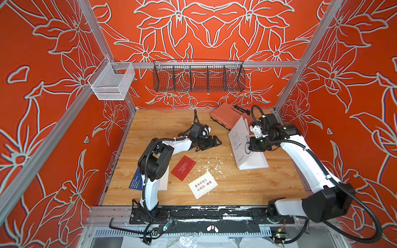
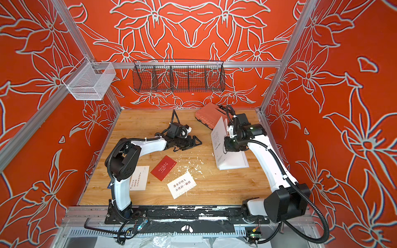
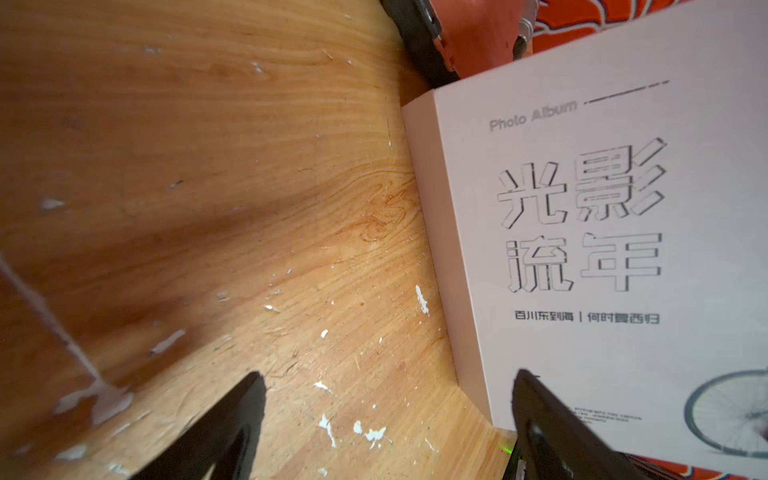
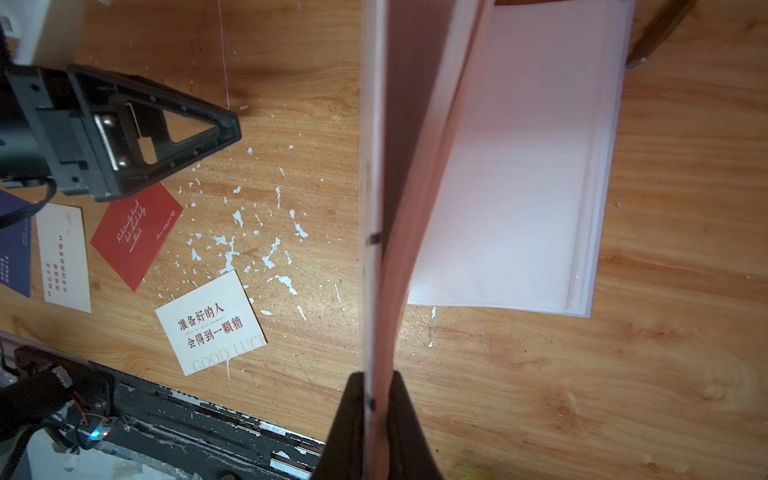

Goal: Place the photos into the photo albums
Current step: Open the photo album at the center of the board.

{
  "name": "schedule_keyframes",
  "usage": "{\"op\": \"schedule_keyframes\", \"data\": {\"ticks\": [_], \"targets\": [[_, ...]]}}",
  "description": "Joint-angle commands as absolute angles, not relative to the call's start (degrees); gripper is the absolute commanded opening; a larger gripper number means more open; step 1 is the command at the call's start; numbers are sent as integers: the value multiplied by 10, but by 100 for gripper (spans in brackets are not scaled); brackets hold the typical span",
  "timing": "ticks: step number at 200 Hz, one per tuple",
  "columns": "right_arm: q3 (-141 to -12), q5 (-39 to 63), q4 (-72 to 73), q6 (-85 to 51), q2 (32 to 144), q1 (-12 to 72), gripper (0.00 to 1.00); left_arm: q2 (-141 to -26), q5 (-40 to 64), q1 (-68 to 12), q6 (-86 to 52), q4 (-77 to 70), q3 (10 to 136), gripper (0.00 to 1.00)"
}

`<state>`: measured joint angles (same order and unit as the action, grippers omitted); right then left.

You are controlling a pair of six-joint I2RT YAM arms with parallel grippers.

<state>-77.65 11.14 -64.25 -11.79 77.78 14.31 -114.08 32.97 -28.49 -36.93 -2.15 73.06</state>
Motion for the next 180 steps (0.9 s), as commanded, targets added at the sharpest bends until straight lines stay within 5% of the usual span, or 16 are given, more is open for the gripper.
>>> {"op": "schedule_keyframes", "data": {"ticks": [1, 17, 33, 67, 117, 180], "targets": [[-796, 47, -668, -164, 790, 189, 0, -1125, 333, -257, -376, -27, 724, 90], [-796, 30, -664, -190, 794, 228, 2, -1104, 333, -226, -378, -20, 717, 90], [-795, 32, -643, -216, 798, 267, 30, -1091, 337, -205, -359, 15, 729, 91], [-797, 59, -561, -253, 819, 343, 51, -1071, 337, -188, -317, 81, 742, 92], [-801, 109, -480, -258, 861, 402, 62, -991, 296, -136, -309, 152, 689, 95], [-732, 53, -411, -204, 823, 353, 71, -936, 244, -139, -264, 278, 679, 97]]}}
